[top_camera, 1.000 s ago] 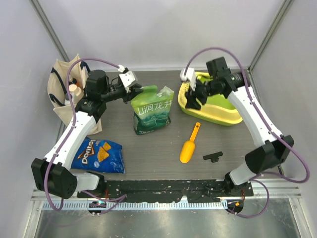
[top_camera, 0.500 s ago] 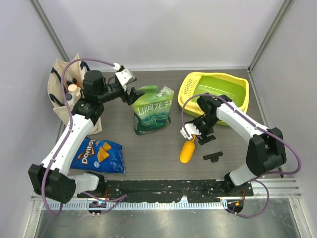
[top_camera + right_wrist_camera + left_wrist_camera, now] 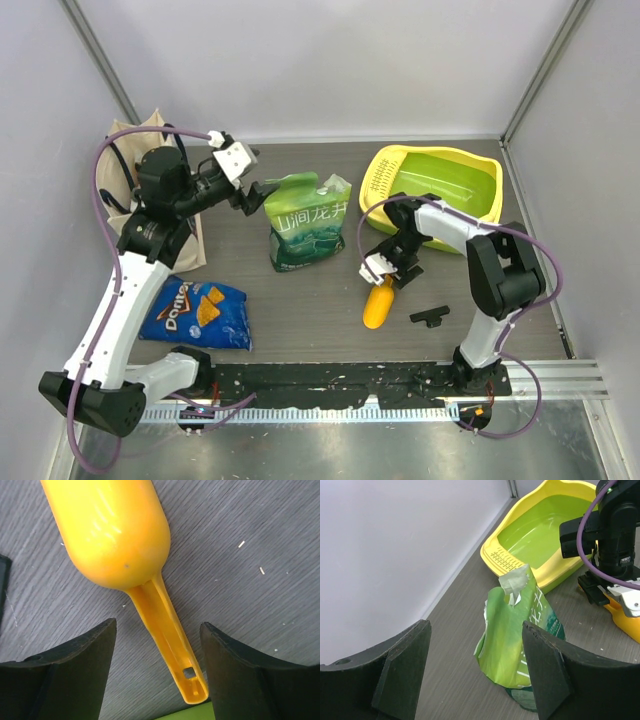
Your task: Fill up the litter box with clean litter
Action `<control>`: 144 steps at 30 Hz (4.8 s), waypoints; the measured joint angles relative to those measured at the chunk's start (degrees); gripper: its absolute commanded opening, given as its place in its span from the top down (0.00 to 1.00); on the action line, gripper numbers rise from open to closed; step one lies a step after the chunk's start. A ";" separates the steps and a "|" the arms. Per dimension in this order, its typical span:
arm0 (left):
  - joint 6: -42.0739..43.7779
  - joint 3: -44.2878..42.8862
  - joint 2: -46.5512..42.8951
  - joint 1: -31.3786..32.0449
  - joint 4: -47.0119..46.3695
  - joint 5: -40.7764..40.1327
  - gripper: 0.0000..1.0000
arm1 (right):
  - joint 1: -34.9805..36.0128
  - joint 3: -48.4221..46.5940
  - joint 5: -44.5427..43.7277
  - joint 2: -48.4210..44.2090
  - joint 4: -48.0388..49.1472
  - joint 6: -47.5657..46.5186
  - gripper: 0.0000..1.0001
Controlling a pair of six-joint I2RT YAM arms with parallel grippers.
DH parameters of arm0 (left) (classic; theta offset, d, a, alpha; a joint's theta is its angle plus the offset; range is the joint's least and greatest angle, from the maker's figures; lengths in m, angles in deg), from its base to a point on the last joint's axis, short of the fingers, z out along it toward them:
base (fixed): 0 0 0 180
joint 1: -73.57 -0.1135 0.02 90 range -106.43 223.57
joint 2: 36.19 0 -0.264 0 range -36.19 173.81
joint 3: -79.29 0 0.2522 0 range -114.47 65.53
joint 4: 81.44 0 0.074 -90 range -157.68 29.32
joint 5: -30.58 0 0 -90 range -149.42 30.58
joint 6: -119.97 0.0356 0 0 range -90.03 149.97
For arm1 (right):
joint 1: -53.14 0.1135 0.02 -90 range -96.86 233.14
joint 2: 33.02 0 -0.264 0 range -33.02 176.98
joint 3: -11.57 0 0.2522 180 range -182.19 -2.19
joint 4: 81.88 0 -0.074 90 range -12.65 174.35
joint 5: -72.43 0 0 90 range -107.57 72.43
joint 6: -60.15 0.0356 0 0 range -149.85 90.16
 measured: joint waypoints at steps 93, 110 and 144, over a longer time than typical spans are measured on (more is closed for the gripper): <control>8.57 -8.35 9.90 11.56 8.96 -0.17 1.00 | -19.34 -28.11 32.76 -13.22 42.01 119.99 0.15; -55.67 -12.17 28.74 1.68 -15.32 28.81 1.00 | -19.12 -26.27 33.03 -11.45 71.12 150.55 0.13; -70.14 -14.88 33.68 1.70 -29.64 32.04 1.00 | -13.62 -15.80 34.03 -19.17 64.46 147.23 0.26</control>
